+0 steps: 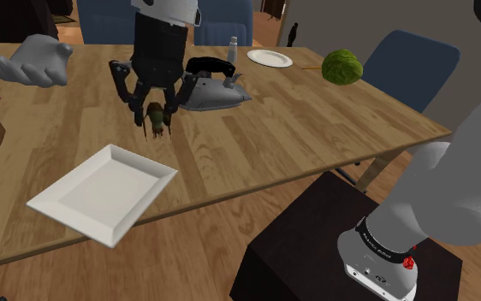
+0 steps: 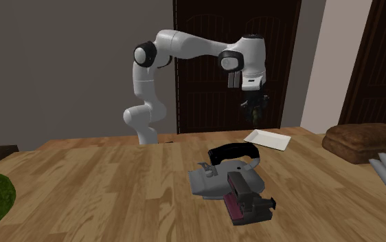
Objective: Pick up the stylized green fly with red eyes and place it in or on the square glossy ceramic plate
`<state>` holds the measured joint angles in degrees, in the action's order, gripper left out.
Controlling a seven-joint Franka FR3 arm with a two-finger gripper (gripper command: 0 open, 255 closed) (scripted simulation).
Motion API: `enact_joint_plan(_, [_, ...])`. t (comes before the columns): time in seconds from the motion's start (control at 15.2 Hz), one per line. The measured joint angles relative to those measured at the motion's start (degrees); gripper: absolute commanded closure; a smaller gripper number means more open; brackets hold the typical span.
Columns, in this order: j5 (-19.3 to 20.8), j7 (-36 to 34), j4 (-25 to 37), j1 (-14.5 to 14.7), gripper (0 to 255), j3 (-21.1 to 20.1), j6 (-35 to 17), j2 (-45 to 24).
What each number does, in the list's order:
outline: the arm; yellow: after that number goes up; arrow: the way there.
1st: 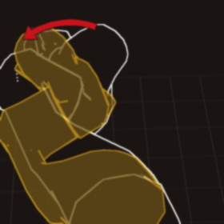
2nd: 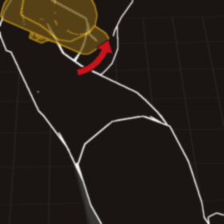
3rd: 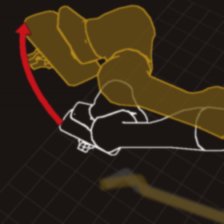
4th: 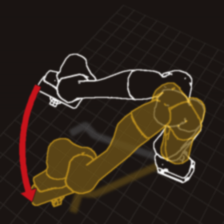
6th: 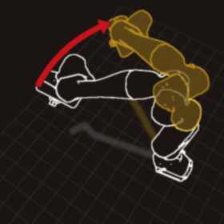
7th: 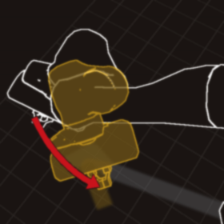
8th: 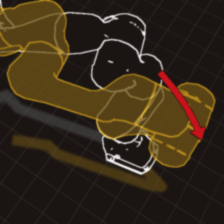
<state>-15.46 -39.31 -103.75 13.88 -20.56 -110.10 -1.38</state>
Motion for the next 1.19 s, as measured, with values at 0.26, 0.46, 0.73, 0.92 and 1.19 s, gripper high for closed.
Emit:
enact_joint_plan(0.26, [4.01, -5.93, 8.85, 3.16, 255, -2.04, -0.54, -8.5])
enact_joint_plan(0.46, [7.07, -10.02, 16.19, 6.0, 255, -2.83, 0.46, -14.48])
enact_joint_plan(0.73, [7.61, -10.57, 15.32, 6.7, 255, -2.92, -1.82, -15.81])
enact_joint_plan(0.92, [7.54, -10.31, 13.33, 6.73, 255, -2.92, -3.92, -15.95])
enact_joint_plan(1.19, [7.54, -9.7, 11.11, 6.66, 255, -2.82, -6.64, -16.53])
